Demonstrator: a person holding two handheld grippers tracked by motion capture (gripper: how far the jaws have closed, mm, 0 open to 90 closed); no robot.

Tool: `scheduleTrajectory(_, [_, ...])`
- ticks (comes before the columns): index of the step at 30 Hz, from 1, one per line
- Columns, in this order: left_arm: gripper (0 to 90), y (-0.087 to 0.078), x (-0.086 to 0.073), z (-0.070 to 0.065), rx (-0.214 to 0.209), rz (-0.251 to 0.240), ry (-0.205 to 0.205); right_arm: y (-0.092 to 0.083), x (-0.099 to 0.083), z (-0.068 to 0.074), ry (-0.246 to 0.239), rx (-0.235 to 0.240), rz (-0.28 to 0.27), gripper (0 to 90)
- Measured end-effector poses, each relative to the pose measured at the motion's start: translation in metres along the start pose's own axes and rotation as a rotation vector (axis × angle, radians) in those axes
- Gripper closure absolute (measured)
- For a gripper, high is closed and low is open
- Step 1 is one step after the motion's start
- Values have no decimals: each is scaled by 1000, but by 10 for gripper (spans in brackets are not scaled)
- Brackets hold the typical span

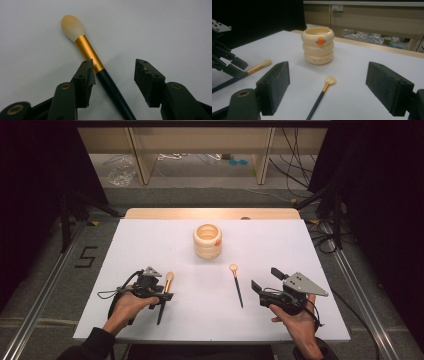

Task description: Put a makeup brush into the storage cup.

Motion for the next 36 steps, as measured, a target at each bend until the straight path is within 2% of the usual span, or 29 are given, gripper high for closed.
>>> scheduleTrajectory(1, [513, -1, 0, 1, 0, 17, 17, 0, 0, 0, -1, 2, -3, 207])
scheduleTrajectory(2, [515, 2, 0, 1, 9, -16, 6, 0, 0, 0, -4, -1, -2, 208])
scheduleTrajectory(4, [523, 3, 0, 0, 5, -14, -4, 0, 0, 0, -1, 2, -3, 208])
scheduleTrajectory(5, [526, 2, 0, 2, 6, 14, 10, 0, 0, 0, 0, 3, -5, 209])
scheduleTrajectory(6, [534, 5, -1, 2, 9, -11, -5, 0, 0, 0, -1, 4, -5, 210])
scheduleTrajectory(7, [543, 5, -1, 2, 9, -11, -5, 0, 0, 0, -1, 4, -5, 210])
scheduleTrajectory(8, [548, 3, 0, 5, 2, 34, 13, 0, 0, 0, -12, -3, -5, 210])
scheduleTrajectory(11, [559, 6, -1, 6, 9, 20, 19, 0, 0, 0, -4, 3, -3, 211])
scheduleTrajectory(13, [573, 7, -1, 5, 5, 31, 6, 0, 0, 0, -10, 4, -7, 213])
scheduleTrajectory(14, [580, 6, -1, 5, -1, 56, 16, 0, 0, 0, -2, 7, -4, 213])
scheduleTrajectory(15, [589, 6, -1, 5, 3, 57, 13, 0, 0, 0, 0, 9, -5, 215])
scheduleTrajectory(18, [623, 7, -1, 8, 5, 78, 41, 0, 0, 0, -14, 2, -6, 216])
scheduleTrajectory(22, [657, 9, -1, 8, 2, 76, 35, 0, 1, 0, -14, 4, -7, 218])
scheduleTrajectory(25, [692, 9, 0, 8, 2, 88, 63, 1, 0, 1, -15, 6, -4, 219])
scheduleTrajectory(27, [707, 10, 1, 7, -2, 89, 65, 1, 0, 1, -13, 6, -10, 219])
scheduleTrajectory(28, [716, 9, 2, 8, -12, 110, 101, 1, 0, 1, -15, 9, -4, 220])
scheduleTrajectory(30, [726, 10, 2, 7, -13, 107, 94, 1, 0, 1, -16, 6, -7, 220])
scheduleTrajectory(31, [726, 10, 3, 8, -6, 124, 124, 1, 0, 0, -17, 3, -6, 220])
scheduleTrajectory(36, [738, 12, 7, 5, -12, 142, 136, 1, 0, 1, -10, 9, 6, 223])
Point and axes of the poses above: each handheld gripper's, and its own axes: y roughly forward along the jaws, x roughly out of its top, z roughly to its left, the point moved 3 cm from there along y, roughly forward along the jaws, and after that the axes turned 4 degrees about x, right-handed, at the moved point
